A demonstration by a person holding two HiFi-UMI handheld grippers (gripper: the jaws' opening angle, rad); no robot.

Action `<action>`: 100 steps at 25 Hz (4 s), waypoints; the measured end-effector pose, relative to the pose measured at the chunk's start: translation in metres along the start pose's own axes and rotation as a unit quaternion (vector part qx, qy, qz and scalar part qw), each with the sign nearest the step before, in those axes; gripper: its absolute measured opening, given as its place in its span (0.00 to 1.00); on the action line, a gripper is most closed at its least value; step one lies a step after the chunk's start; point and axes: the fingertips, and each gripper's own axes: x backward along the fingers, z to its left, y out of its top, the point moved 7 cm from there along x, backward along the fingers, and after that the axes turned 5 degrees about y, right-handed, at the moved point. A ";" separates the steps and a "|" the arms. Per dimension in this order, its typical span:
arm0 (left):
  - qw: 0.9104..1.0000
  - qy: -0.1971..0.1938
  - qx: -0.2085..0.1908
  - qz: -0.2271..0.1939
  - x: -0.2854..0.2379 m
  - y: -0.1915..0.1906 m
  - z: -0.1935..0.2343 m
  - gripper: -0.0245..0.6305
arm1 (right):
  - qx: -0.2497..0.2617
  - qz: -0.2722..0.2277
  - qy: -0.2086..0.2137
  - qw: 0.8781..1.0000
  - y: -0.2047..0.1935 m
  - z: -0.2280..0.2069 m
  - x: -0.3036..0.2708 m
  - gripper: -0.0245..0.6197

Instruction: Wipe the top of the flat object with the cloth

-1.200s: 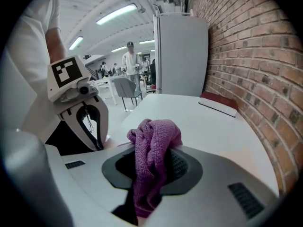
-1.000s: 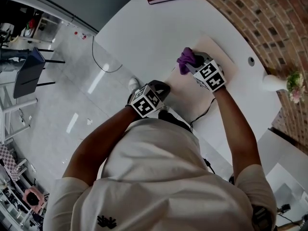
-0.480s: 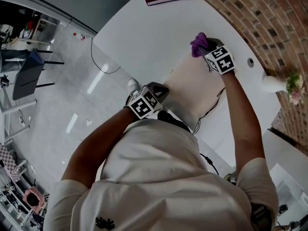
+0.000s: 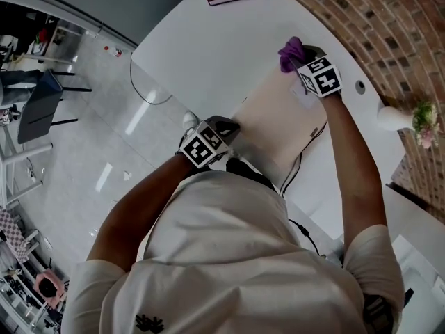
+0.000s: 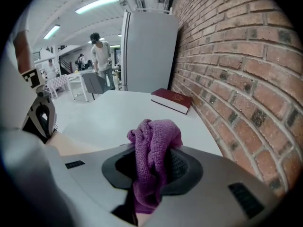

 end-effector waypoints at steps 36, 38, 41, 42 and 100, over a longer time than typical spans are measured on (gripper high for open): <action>0.998 -0.008 0.057 -0.008 0.000 -0.003 -0.008 0.07 | 0.133 -0.005 0.152 0.979 -0.037 0.180 0.043 0.22; 0.998 -0.010 0.056 -0.006 -0.001 -0.002 -0.008 0.07 | 0.131 -0.004 0.140 0.982 -0.037 0.164 0.042 0.22; 0.998 -0.015 0.057 -0.003 -0.001 -0.002 -0.007 0.07 | 0.126 -0.003 0.122 0.985 -0.038 0.141 0.040 0.22; 0.998 -0.015 0.058 -0.003 -0.001 -0.002 -0.007 0.07 | 0.123 -0.002 0.117 0.986 -0.039 0.133 0.040 0.22; 1.000 -0.011 0.020 0.014 -0.011 0.012 -0.020 0.07 | 0.091 -0.038 0.181 0.979 -0.054 0.229 0.096 0.22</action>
